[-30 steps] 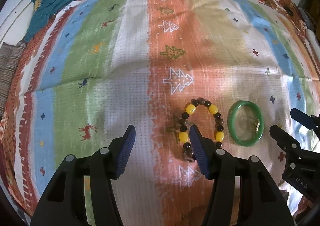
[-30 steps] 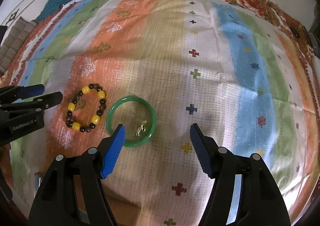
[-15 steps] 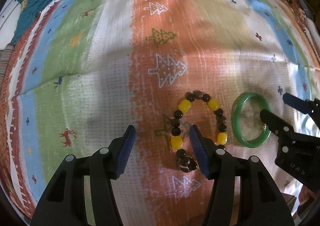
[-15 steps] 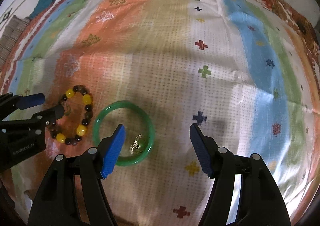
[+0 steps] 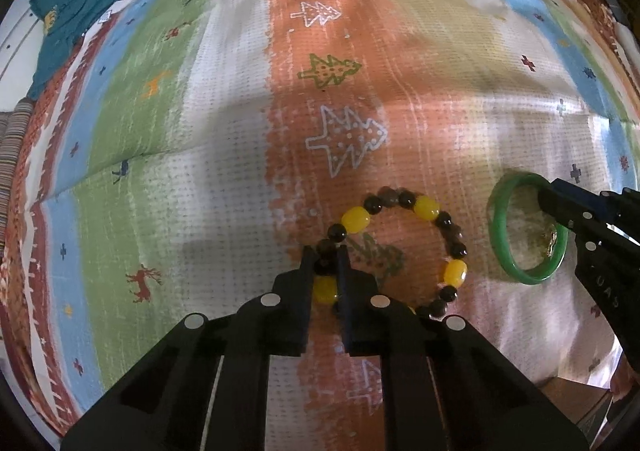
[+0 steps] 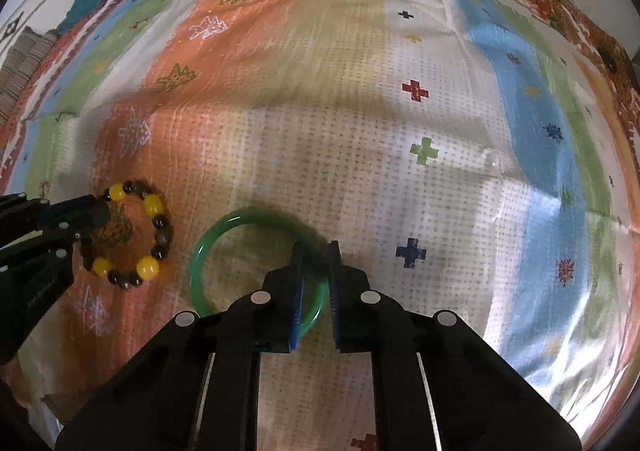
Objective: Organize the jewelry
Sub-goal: 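Carry the bead bracelet and jade bangle over the silver tin with both tools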
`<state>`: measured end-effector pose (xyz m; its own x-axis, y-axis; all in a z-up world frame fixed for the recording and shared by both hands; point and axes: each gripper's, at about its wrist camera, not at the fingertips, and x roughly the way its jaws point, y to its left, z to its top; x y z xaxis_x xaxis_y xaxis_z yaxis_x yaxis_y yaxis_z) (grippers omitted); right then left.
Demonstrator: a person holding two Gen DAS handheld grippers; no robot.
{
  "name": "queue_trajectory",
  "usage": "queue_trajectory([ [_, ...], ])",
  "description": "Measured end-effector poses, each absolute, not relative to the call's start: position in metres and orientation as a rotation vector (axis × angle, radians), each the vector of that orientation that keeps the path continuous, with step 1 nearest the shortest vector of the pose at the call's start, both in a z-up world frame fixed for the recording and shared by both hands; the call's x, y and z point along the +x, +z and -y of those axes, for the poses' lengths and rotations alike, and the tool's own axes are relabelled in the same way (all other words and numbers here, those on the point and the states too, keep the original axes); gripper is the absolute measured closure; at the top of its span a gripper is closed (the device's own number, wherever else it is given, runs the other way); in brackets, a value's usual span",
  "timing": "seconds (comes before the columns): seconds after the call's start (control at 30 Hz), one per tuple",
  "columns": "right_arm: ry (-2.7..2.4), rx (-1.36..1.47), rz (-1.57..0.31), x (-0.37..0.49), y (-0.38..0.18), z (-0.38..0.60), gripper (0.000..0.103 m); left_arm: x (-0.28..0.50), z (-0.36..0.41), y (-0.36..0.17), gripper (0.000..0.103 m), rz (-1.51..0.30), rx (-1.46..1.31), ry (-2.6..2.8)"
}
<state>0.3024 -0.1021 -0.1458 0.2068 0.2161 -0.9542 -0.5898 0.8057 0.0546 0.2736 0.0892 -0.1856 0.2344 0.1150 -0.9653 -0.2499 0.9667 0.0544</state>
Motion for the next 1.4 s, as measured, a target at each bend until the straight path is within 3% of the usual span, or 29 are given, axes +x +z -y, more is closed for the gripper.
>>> queue_trajectory([
  [1.4,0.594,-0.239,-1.106,0.259,-0.057,0.163,0.095,0.243,-0.039,-0.069,0.094,-1.090,-0.137,0.094],
])
